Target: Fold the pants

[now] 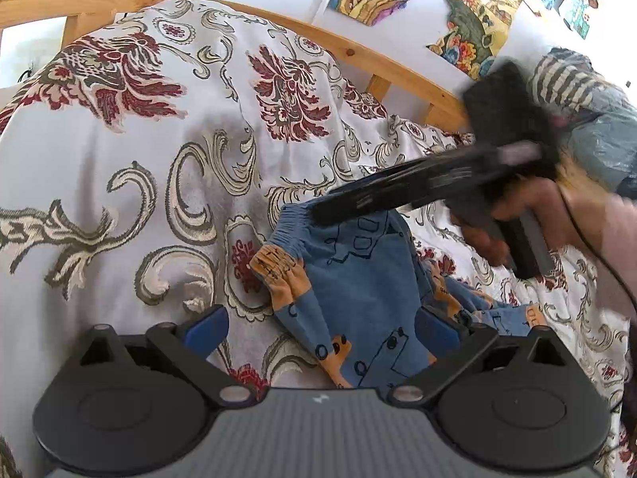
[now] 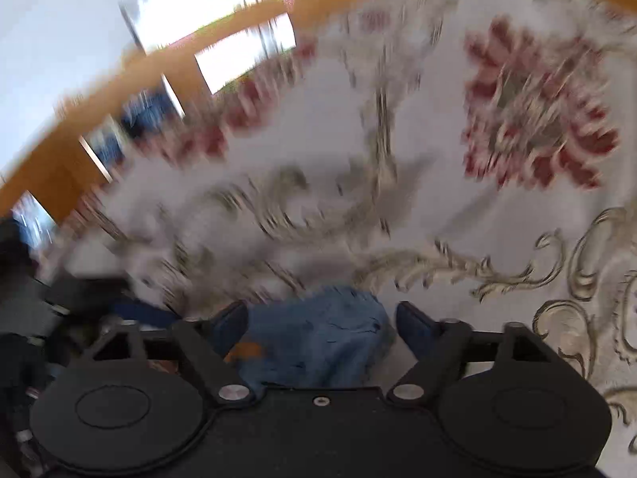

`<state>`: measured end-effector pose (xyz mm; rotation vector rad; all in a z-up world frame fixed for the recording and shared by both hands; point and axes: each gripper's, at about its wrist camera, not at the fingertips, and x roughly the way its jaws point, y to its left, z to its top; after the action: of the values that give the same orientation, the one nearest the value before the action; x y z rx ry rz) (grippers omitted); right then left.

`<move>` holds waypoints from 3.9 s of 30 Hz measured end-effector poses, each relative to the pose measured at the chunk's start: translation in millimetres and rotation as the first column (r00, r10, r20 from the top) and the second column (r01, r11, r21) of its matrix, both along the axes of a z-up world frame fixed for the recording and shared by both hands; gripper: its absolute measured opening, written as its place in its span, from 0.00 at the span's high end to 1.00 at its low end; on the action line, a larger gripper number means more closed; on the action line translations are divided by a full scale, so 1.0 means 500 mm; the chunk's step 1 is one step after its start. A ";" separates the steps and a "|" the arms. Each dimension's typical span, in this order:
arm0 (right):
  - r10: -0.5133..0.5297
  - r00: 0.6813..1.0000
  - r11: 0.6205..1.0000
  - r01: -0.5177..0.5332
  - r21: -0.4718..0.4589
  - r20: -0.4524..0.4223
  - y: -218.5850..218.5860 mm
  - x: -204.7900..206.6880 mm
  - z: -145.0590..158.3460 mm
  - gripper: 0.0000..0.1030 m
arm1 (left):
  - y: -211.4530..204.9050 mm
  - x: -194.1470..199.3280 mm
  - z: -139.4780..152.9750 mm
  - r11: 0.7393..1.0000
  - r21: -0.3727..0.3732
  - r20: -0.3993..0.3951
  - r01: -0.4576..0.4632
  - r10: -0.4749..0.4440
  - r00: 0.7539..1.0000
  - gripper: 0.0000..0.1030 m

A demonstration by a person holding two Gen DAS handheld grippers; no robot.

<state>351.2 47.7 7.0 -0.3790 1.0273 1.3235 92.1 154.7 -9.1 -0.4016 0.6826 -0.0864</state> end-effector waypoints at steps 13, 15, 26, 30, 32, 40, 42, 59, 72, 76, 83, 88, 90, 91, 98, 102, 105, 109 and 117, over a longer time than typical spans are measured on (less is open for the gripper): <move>0.198 0.955 0.885 -0.077 0.459 -0.222 -0.049 -0.007 0.080 0.83 | 0.039 -0.022 -0.001 0.987 -0.158 0.110 -0.028 0.046 0.993 0.00; 0.246 0.934 0.861 -0.089 0.501 -0.257 -0.053 -0.006 0.086 0.83 | 0.054 -0.024 -0.003 0.977 -0.211 0.131 -0.035 0.063 0.989 0.00; 0.159 0.957 0.906 -0.043 0.421 -0.244 -0.038 -0.015 0.027 0.70 | 0.091 -0.003 -0.014 0.970 -0.225 0.064 -0.092 0.109 0.992 0.83; -0.057 0.989 0.920 0.104 0.377 -0.133 -0.058 -0.018 0.030 0.26 | 0.066 -0.011 0.008 0.986 -0.065 0.039 -0.155 0.157 0.987 0.84; -0.198 0.979 0.929 0.204 0.308 -0.053 -0.072 -0.025 0.044 0.27 | 0.050 -0.006 0.012 0.981 0.013 -0.011 -0.194 0.194 0.981 0.84; -0.431 0.882 0.902 0.430 0.050 0.190 -0.171 -0.223 0.061 0.32 | 0.070 0.009 -0.007 0.966 -0.036 -0.101 -0.256 0.252 0.963 0.82; -0.437 0.858 0.889 0.458 -0.019 0.272 -0.183 -0.283 0.030 0.38 | 0.069 0.010 -0.008 0.967 -0.028 -0.100 -0.252 0.248 0.964 0.82; -0.612 0.760 0.791 0.588 0.170 0.217 -0.297 -0.354 0.018 0.21 | -0.030 0.016 0.080 0.972 0.179 0.016 -0.151 0.151 0.988 0.84; -0.709 0.572 0.506 0.820 0.267 -0.412 -0.518 -0.239 0.089 0.20 | -0.371 0.020 0.120 0.789 0.597 0.070 0.147 -0.234 0.970 0.84; -0.686 0.591 0.542 0.804 0.244 -0.424 -0.507 -0.222 0.096 0.20 | -0.446 0.016 0.092 0.711 0.681 0.050 0.176 -0.285 0.957 0.84; -0.724 0.587 0.561 0.807 0.186 -0.362 -0.506 -0.231 0.068 0.69 | -0.498 0.009 0.068 0.670 0.713 0.022 0.204 -0.312 0.950 0.84; -0.732 0.583 0.550 0.811 0.198 -0.353 -0.529 -0.244 0.058 0.88 | -0.516 0.001 0.061 0.668 0.714 0.019 0.209 -0.317 0.948 0.84; -0.734 0.583 0.547 0.812 0.206 -0.349 -0.544 -0.249 0.059 0.90 | -0.527 -0.007 0.058 0.659 0.722 0.026 0.211 -0.331 0.943 0.84; -0.734 0.584 0.545 0.811 0.212 -0.347 -0.550 -0.250 0.060 0.91 | -0.534 -0.012 0.055 0.651 0.729 0.033 0.213 -0.344 0.938 0.84; -0.724 0.615 0.549 0.788 0.279 -0.312 -0.618 -0.273 0.071 0.91 | -0.585 -0.028 0.050 0.622 0.750 0.078 0.226 -0.422 0.903 0.83; -0.733 0.626 0.562 0.778 0.280 -0.266 -0.653 -0.274 0.076 0.91 | -0.614 -0.020 0.045 0.616 0.749 0.081 0.244 -0.451 0.889 0.83; -0.740 0.636 0.579 0.768 0.274 -0.218 -0.670 -0.272 0.079 0.91 | -0.639 -0.011 0.039 0.613 0.745 0.074 0.264 -0.469 0.880 0.83; -0.756 0.631 0.583 0.770 0.261 -0.172 -0.690 -0.265 0.072 0.91 | -0.669 0.013 0.025 0.622 0.728 0.060 0.289 -0.477 0.877 0.77; -0.813 0.569 0.544 0.817 0.193 -0.119 -0.740 -0.260 0.013 0.91 | -0.675 0.050 -0.021 0.681 0.539 0.022 0.495 -0.600 0.800 0.54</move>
<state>221.0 -322.1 13.3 0.2981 0.8684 0.5503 117.2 -182.6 -19.4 0.3469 0.5801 -0.5093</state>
